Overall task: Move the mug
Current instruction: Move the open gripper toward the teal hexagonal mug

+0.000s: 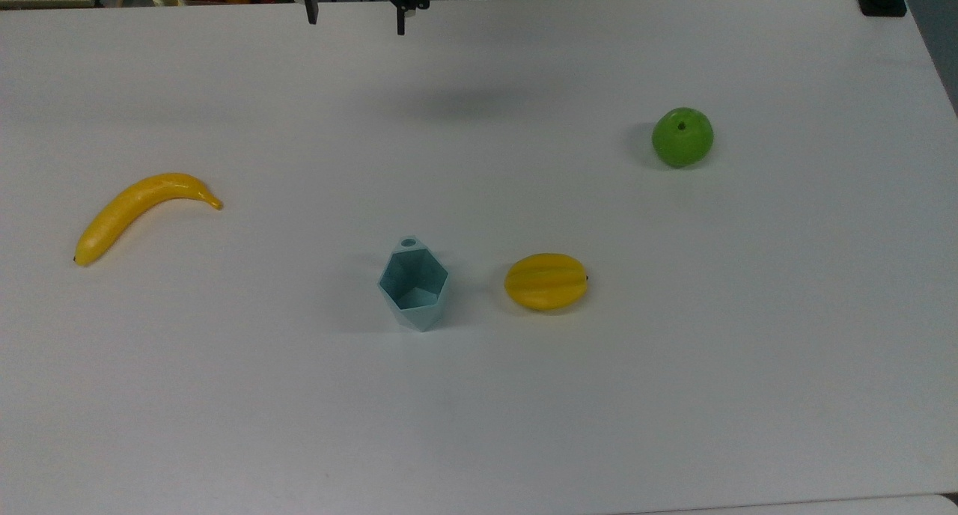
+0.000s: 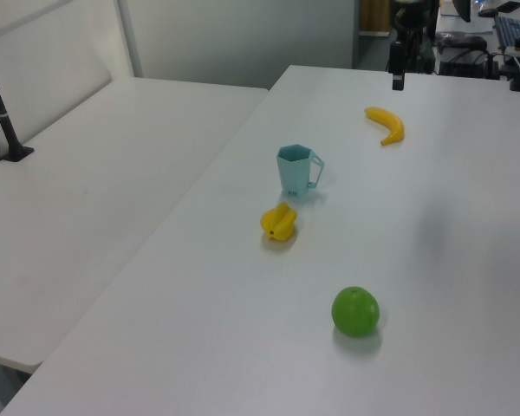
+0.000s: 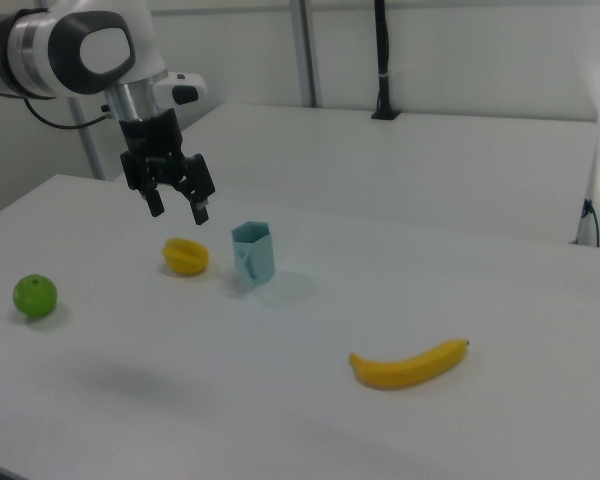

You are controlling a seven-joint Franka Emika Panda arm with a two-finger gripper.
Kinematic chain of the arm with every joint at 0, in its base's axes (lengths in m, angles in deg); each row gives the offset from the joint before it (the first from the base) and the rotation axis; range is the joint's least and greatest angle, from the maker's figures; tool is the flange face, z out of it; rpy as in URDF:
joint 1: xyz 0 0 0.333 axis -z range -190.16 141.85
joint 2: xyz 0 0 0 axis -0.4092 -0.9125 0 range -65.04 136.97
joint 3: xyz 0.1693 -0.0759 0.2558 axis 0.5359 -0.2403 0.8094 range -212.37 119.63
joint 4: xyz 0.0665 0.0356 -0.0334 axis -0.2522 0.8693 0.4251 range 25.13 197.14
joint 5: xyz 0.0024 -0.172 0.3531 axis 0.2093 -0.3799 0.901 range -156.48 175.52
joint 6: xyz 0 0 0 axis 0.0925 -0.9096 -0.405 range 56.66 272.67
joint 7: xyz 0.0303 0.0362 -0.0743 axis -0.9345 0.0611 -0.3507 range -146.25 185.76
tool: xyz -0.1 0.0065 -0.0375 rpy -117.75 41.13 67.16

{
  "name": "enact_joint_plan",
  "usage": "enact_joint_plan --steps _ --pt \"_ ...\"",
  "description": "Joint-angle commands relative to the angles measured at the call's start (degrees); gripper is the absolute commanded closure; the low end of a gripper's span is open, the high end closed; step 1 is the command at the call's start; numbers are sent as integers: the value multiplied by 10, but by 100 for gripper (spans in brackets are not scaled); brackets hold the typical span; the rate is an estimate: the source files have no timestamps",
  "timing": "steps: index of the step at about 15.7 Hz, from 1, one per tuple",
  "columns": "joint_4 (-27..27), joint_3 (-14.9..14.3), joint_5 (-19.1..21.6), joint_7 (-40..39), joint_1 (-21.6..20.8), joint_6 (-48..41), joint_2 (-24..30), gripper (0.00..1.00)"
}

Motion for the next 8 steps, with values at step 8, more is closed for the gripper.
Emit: enact_joint_plan --steps 8 --pt "13 -10 9 -5 -8 35 0 0"
